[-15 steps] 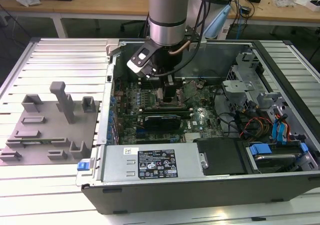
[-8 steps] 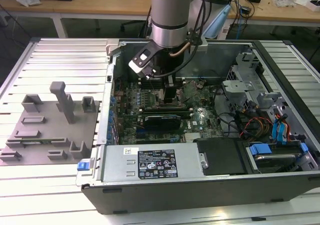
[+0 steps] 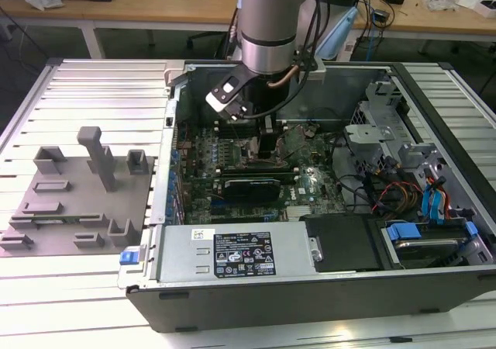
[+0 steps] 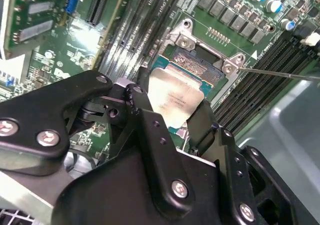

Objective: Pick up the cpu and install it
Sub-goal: 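Place the cpu into insertion slot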

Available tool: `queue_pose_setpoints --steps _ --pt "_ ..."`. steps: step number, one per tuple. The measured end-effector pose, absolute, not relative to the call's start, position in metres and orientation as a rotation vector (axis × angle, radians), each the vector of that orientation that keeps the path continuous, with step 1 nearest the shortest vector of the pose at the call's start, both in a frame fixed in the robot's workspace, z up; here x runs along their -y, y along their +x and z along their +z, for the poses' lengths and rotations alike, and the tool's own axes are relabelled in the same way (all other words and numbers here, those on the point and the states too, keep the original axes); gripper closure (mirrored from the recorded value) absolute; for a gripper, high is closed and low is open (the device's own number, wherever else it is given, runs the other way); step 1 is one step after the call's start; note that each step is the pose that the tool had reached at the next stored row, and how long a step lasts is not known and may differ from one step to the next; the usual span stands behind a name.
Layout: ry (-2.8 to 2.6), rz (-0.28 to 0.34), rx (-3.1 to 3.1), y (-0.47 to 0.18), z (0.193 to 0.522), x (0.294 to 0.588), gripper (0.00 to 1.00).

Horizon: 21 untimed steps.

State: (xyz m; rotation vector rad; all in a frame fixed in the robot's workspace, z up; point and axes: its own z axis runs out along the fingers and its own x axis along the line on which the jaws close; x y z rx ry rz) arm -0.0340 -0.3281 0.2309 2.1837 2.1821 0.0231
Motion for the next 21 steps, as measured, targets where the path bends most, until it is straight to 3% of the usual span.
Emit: queue_pose_setpoints --steps 21 --pt "2.161 0.0 -2.184 -0.033 0.208 0.312 0.45"
